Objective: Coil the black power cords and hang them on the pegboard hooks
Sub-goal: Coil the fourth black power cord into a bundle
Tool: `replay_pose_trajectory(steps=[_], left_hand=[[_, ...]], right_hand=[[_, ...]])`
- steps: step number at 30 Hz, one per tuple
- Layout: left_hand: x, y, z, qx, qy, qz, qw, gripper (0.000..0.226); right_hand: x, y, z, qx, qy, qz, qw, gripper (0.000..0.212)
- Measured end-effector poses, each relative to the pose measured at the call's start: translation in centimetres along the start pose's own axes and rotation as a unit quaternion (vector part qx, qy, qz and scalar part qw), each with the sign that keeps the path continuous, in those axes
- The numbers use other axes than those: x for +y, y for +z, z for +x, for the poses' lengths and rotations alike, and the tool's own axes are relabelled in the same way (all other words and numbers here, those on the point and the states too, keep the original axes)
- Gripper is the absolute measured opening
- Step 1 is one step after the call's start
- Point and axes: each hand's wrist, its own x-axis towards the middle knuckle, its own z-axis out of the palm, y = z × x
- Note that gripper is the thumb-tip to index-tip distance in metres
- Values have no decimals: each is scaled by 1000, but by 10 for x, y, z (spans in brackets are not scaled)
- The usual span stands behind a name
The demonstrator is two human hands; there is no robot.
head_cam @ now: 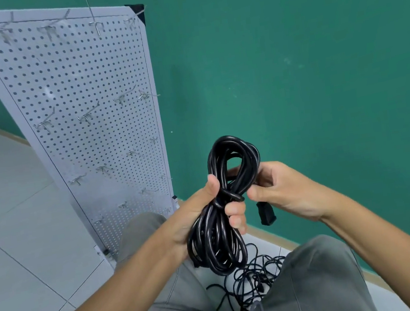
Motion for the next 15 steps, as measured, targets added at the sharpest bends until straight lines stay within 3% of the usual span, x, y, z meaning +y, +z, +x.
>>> replay_pose_trajectory(steps=[2, 4, 7, 10, 15], left_hand=[[-3, -4, -1, 22, 12, 6, 1000, 71], [-4, -7, -1, 42, 29, 17, 999, 65], [-4, -8, -1, 69, 46, 7, 997, 58], [-3, -10, -1, 111, 50, 14, 992, 62], [-5, -11, 2, 209, 79, 86, 971, 92]], right_hand=[[3, 5, -3, -2, 5, 27, 1000, 77], [8, 12, -5, 9, 14, 35, 999, 64], [10, 25, -3, 62, 13, 70, 996, 29], [13, 34, -1, 92, 32, 88, 991, 27], [20, 42, 2, 133, 49, 80, 987, 15]])
